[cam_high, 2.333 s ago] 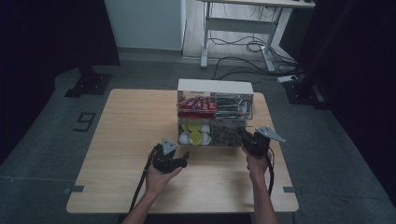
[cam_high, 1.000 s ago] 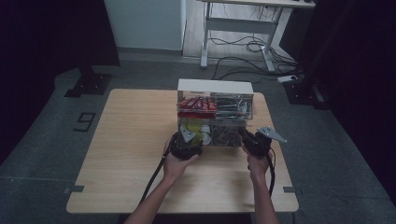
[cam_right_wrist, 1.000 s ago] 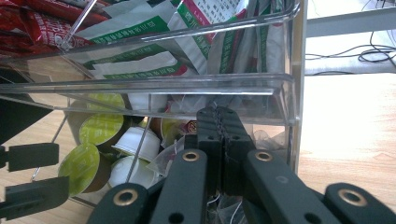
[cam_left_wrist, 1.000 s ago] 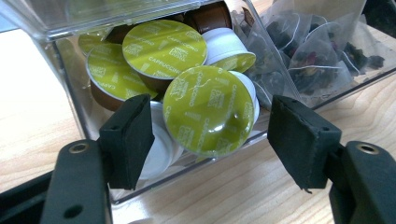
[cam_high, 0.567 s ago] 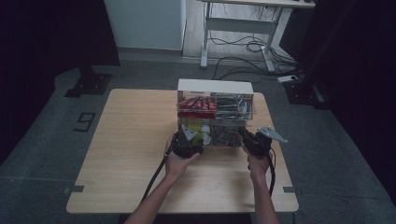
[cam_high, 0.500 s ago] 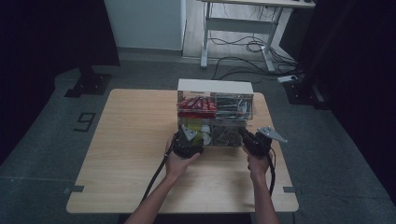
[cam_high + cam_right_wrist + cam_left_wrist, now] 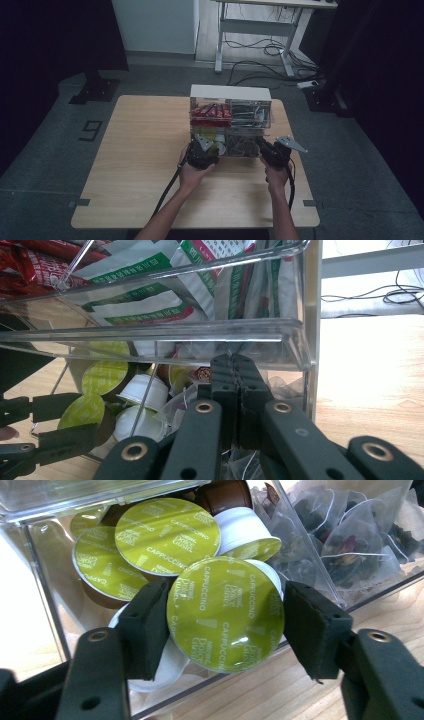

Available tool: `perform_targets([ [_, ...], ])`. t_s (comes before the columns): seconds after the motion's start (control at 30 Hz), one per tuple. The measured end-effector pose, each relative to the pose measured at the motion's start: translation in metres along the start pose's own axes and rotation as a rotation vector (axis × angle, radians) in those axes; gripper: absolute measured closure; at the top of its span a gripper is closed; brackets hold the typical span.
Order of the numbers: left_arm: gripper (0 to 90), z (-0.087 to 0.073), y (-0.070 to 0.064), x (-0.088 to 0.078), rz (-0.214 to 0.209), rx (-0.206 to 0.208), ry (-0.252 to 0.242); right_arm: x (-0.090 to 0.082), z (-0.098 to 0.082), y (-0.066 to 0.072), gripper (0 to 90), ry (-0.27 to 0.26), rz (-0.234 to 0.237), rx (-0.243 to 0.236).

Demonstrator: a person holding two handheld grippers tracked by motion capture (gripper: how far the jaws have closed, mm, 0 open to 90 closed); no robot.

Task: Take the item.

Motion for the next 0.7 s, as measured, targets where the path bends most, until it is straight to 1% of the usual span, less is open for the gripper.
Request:
perform_targets([
  [0.13,38.3,0.0,0.001,0.0,-0.011,-0.01,-0.007,-0.001,0.0,-0.001,88.3,-0.004,-0.002,0.003],
  [0.2,38.3,-0.001,0.002,-0.001,-0.013,-0.008,-0.004,-0.001,0.0,-0.001,88.3,-0.005,-0.002,0.003],
  [0.23,38.4,-0.001,0.002,-0.002,-0.019,-0.017,-0.011,-0.001,0.0,-0.001,88.2,-0.005,-0.002,0.003],
  [0.27,38.4,-0.001,0.002,-0.002,-0.019,-0.017,-0.011,-0.001,0.0,-0.001,88.2,-0.005,-0.002,0.003],
  [0.43,38.4,0.0,0.004,-0.012,-0.028,-0.02,-0.034,-0.001,0.0,-0.002,88.3,-0.006,-0.003,0.002],
  [0.5,38.4,0.0,0.005,-0.017,-0.033,-0.015,-0.041,-0.001,0.0,-0.001,88.2,-0.006,-0.004,0.003],
  [0.7,38.5,0.001,0.004,-0.025,-0.05,-0.009,-0.052,-0.002,0.0,-0.001,88.2,-0.007,-0.005,0.003],
])
Point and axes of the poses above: each handheld gripper's, and its own axes: x roughly forward along the jaws, z roughly out of its top, y roughly to its left, the point moved 1 cm from there along x, roughly forward along the jaws, and after that the axes turned 11 degrees about y, right-handed, at the moved point
